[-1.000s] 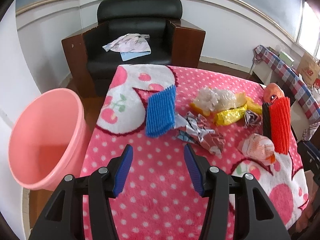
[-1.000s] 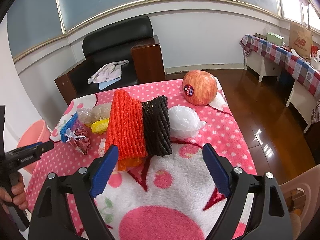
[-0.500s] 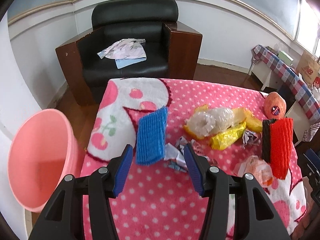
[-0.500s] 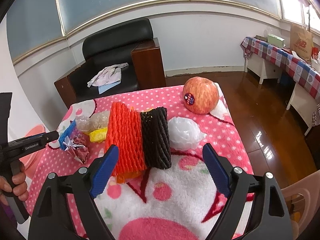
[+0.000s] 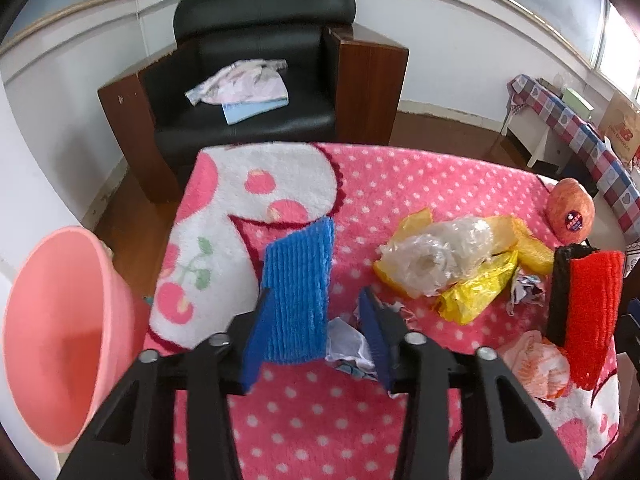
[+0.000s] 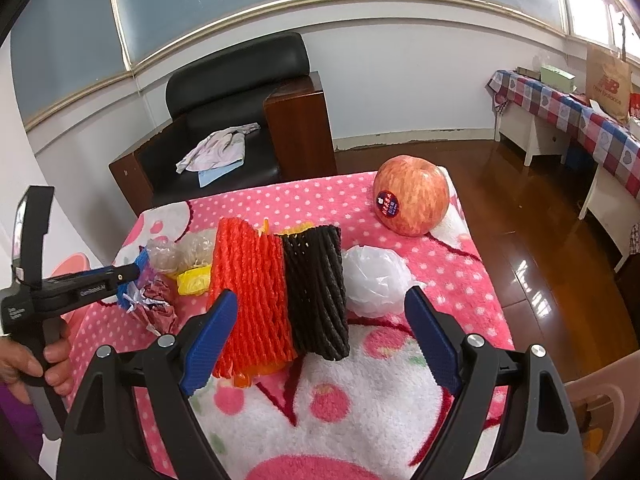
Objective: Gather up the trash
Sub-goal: 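Grasp the blue sponge with the left tool while the right tool grasps the red foam net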
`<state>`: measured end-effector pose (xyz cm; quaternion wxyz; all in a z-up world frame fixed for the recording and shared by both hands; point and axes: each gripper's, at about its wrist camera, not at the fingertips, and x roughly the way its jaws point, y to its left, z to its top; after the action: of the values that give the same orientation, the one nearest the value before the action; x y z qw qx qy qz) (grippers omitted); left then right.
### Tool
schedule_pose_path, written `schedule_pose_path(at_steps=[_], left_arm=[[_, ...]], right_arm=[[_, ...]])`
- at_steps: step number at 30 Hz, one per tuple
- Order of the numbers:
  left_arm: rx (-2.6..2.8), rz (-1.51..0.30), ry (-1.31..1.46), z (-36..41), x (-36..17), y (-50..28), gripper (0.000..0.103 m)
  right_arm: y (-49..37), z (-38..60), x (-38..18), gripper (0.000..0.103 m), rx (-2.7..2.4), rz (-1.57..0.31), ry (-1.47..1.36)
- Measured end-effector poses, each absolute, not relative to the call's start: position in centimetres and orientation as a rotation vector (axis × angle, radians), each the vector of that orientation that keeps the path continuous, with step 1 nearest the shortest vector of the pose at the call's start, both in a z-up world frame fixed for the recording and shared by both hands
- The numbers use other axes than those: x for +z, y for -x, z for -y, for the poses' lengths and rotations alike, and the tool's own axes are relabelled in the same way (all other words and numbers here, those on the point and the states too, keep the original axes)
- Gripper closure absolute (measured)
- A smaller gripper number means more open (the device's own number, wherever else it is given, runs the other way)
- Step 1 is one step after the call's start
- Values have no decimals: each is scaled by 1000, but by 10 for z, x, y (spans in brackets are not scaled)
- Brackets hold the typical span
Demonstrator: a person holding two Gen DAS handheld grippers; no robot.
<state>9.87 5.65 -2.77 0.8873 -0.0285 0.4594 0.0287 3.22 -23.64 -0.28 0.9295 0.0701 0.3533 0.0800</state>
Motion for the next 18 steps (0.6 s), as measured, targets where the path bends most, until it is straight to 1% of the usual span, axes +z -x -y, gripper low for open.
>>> schedule_pose_path(at_steps=[2, 5, 10, 12, 14, 18], left_arm=[[46, -986, 81, -61, -35, -103, 85], [36, -1003, 102, -66, -43, -105, 94], [18, -991, 131, -74, -43, -101, 97], [9, -975, 145, -77, -38, -98, 97], [-2, -957, 153, -79, -32, -92, 97], [-37, -919, 174, -81, -18, -76, 97]], right_arm=[[-34, 236, -4, 22, 170, -734, -150], [-35, 234, -4, 23, 183, -743, -157], [-36, 231, -5, 24, 192, -750, -159], [-37, 231, -6, 26, 191, -755, -161], [-37, 231, -7, 32, 201, -764, -170], [-38, 222, -4, 36, 231, -770, -177]])
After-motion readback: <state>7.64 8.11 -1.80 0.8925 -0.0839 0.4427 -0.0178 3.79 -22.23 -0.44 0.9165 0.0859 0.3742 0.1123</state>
